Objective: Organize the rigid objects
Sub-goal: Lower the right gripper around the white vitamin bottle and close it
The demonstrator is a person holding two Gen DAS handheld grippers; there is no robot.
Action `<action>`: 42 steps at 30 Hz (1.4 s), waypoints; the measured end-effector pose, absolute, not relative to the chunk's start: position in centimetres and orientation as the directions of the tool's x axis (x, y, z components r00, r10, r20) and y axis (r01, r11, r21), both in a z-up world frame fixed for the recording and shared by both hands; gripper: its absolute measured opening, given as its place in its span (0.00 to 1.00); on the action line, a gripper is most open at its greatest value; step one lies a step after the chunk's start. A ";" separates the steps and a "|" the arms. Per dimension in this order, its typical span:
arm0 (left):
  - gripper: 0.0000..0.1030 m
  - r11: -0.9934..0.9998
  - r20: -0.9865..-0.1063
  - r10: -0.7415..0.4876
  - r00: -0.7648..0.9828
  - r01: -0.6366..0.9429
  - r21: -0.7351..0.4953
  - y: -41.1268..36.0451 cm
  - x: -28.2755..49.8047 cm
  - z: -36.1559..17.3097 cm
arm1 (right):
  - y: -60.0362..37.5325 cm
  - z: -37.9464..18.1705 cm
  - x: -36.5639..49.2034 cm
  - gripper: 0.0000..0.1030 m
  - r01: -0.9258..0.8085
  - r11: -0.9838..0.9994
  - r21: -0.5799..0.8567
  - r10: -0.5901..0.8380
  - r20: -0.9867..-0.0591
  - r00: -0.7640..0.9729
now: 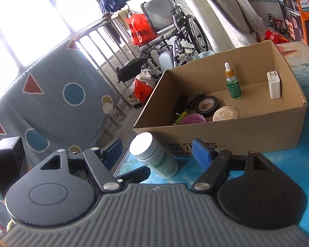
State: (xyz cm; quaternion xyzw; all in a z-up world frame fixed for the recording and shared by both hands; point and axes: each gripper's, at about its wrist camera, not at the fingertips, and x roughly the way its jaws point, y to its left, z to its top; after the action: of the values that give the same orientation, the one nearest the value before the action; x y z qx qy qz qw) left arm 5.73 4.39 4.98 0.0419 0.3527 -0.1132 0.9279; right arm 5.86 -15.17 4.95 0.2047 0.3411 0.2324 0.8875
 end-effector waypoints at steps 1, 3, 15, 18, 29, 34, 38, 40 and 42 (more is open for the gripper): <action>0.93 0.971 -0.666 -0.182 0.723 0.240 -0.004 4.5 5.9 4.8 | -15.0 4.9 5.9 0.72 -0.273 0.809 0.521 0.553 -0.513 0.657; 0.93 0.971 -0.669 -0.183 0.721 0.240 -0.007 4.6 6.0 4.4 | -14.8 4.8 6.2 0.72 -0.274 0.810 0.519 0.553 -0.518 0.652; 0.93 0.971 -0.671 -0.207 0.712 0.234 -0.050 6.0 7.0 2.7 | -13.7 3.8 7.5 0.72 -0.268 0.816 0.512 0.550 -0.547 0.631; 0.93 0.972 -0.664 -0.207 0.719 0.230 -0.053 6.0 7.4 2.4 | -14.2 3.4 7.7 0.72 -0.263 0.811 0.523 0.554 -0.541 0.633; 0.87 0.970 -0.652 -0.195 0.733 0.243 -0.016 5.5 9.3 0.6 | -13.1 0.8 10.9 0.68 -0.229 0.753 0.616 0.619 -0.547 0.563; 0.74 0.970 -0.665 -0.180 0.725 0.245 0.005 5.4 10.0 0.0 | -11.8 0.2 12.6 0.60 -0.232 0.730 0.643 0.648 -0.543 0.534; 0.62 0.970 -0.668 -0.177 0.723 0.242 0.005 5.5 10.2 -0.2 | -10.6 -0.2 13.6 0.55 -0.236 0.720 0.653 0.662 -0.543 0.516; 0.57 0.970 -0.666 -0.169 0.727 0.241 0.018 5.4 10.1 -0.2 | -10.2 -0.3 14.0 0.52 -0.236 0.720 0.652 0.663 -0.547 0.511; 0.53 0.969 -0.662 -0.163 0.731 0.244 0.031 5.2 10.1 -0.2 | -10.0 -0.5 14.3 0.49 -0.238 0.721 0.651 0.664 -0.550 0.507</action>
State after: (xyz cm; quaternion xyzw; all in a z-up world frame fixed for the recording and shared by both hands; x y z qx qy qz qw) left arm 10.11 5.19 -0.20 0.0579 0.3498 -0.1098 0.9286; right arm 14.27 -9.96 -0.45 0.2562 0.4154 0.2718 0.8294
